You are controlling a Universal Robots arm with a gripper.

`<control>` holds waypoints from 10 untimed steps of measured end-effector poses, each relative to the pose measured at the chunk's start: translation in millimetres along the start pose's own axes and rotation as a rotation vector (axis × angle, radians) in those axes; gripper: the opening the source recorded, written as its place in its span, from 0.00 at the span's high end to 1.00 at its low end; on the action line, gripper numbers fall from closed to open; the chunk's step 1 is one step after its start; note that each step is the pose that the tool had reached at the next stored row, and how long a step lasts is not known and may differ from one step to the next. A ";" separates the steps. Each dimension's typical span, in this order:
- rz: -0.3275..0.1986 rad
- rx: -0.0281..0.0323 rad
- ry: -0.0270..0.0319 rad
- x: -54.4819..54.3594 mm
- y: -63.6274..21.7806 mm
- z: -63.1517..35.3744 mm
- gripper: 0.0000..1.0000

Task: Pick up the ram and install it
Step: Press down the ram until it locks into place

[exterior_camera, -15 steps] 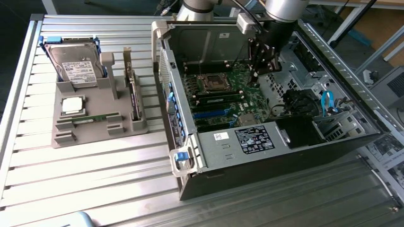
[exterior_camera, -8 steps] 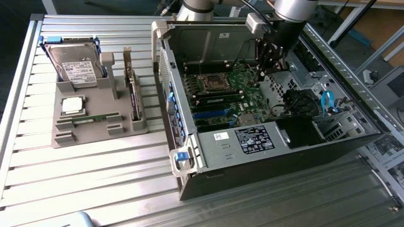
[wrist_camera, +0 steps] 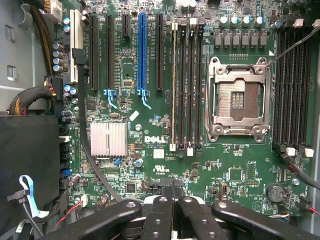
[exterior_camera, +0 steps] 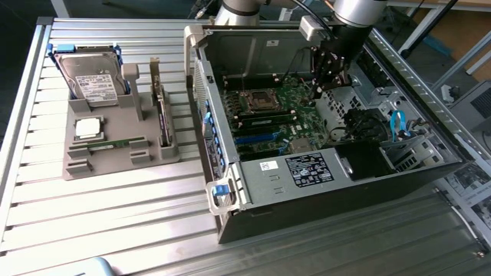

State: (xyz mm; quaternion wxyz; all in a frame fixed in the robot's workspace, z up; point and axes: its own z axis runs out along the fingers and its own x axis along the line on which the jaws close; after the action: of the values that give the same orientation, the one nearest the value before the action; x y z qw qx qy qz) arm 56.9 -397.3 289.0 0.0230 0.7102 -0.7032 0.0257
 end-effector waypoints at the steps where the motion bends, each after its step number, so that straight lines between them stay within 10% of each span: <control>1: 0.000 0.0000 0.0000 0.0 0.0 0.0 0.89; 10: 0.000 0.0001 -0.0001 -0.1 9.2 0.0 0.89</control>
State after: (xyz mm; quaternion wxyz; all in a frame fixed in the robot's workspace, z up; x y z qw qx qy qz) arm 47.7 -397.3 289.0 0.0230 0.7102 -0.7032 0.0257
